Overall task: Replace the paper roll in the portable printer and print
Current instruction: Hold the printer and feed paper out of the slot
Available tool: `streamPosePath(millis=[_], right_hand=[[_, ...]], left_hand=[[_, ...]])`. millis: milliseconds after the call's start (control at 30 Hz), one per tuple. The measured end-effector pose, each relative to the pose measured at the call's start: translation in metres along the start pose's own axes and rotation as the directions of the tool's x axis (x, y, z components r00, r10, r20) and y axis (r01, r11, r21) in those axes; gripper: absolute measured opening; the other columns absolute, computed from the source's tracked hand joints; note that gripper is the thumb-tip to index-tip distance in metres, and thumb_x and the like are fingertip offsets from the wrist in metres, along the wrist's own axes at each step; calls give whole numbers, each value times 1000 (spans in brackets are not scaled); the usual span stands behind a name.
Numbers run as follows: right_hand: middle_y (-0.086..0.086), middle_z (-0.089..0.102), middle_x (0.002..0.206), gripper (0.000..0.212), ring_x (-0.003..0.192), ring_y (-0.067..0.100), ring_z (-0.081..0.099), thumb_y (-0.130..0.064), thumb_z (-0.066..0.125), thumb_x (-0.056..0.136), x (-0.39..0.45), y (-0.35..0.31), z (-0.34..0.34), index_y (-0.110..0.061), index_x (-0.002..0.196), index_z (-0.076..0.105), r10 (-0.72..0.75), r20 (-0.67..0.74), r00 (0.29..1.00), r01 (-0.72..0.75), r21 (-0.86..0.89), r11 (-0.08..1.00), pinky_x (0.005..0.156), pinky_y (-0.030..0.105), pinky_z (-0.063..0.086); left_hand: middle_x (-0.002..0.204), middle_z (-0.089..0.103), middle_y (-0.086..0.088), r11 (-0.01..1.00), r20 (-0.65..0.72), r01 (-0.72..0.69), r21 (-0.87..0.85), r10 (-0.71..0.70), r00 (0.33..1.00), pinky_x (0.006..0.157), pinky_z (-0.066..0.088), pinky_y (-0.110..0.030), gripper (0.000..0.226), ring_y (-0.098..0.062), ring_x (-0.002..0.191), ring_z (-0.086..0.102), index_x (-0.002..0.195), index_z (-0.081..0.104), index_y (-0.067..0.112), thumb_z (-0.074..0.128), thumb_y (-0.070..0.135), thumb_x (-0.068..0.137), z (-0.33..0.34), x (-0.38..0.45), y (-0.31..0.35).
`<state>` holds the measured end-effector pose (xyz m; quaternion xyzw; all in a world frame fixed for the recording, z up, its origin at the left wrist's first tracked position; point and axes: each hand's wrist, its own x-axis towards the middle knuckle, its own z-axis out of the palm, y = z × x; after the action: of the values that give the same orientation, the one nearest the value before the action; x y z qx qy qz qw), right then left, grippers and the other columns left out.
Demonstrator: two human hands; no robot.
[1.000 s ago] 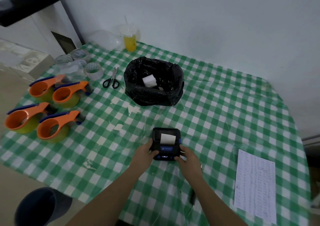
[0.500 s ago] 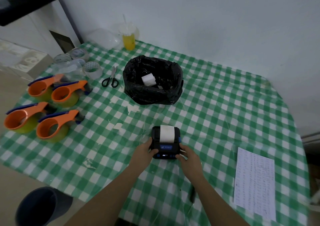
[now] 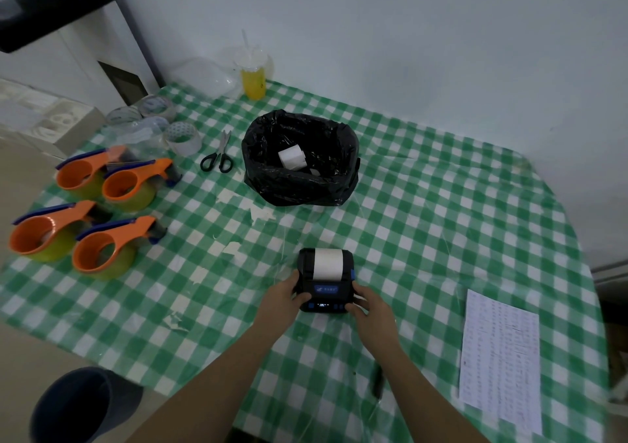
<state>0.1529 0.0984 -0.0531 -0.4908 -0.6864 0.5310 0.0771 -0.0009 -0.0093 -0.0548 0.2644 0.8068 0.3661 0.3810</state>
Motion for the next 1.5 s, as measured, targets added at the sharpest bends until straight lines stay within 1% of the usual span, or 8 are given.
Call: streamPosePath(millis=[233,500,633,900,1067,1267,1400,1500], right_hand=[[7,59,128,42,107,16,58,-3,59,86,0,0,1,-14,127,51,8,0,1000,-8,4,1000,98,34,47],[7,58,129,43,108,16,57,-2,58,87,0,0,1,-14,127,51,26,9,1000,-26,33,999,96,30,46],[7,59,128,43,108,17,59,-1,58,86,0,2,0,-14,127,52,29,8,1000,-29,38,999,93,28,46],[6,59,127,43,107,17,60,-1,59,86,1,1,-1,-15,126,52,26,13,1000,-26,31,999,91,28,47],[6,60,126,42,106,18,60,-1,59,85,1,0,0,-16,124,53,34,17,999,-35,46,998,95,33,48],[6,60,126,43,106,18,60,0,59,85,1,-1,-2,-15,125,52,26,28,999,-27,33,999,96,33,48],[5,61,123,43,107,19,60,0,59,84,1,-2,-3,-15,124,53,26,36,999,-27,26,999,97,35,48],[3,62,116,40,104,19,60,1,59,85,0,-4,-4,-15,121,54,29,36,999,-30,40,999,95,34,48]], left_hand=[[131,59,-12,1000,7,0,-14,0,1000,95,43,-25,59,-22,118,57,141,34,13,59,11,88,1,1,-1],[131,59,-12,1000,-1,-8,-24,8,1000,94,41,-23,57,-22,119,56,140,36,12,59,9,88,1,0,1],[129,60,-13,999,1,-7,-34,7,1000,95,44,-26,57,-22,116,58,139,37,14,59,9,87,1,0,1],[129,60,-11,1000,2,-2,-21,2,1000,93,43,-24,56,-20,116,58,139,37,14,58,9,88,2,-1,2],[129,61,-12,1000,-6,8,5,-8,1000,95,45,-27,57,-22,115,58,140,37,12,58,10,88,3,-1,2],[130,60,-13,999,-7,15,29,-15,1000,99,45,-32,56,-23,117,57,140,36,12,58,10,88,3,-1,4],[129,60,-12,999,-12,9,37,-8,1000,96,44,-27,54,-23,116,57,139,38,11,57,9,89,3,-3,6],[129,60,-13,999,-15,15,40,-14,1000,100,46,-35,54,-25,116,57,139,38,11,57,9,88,3,-3,7]])
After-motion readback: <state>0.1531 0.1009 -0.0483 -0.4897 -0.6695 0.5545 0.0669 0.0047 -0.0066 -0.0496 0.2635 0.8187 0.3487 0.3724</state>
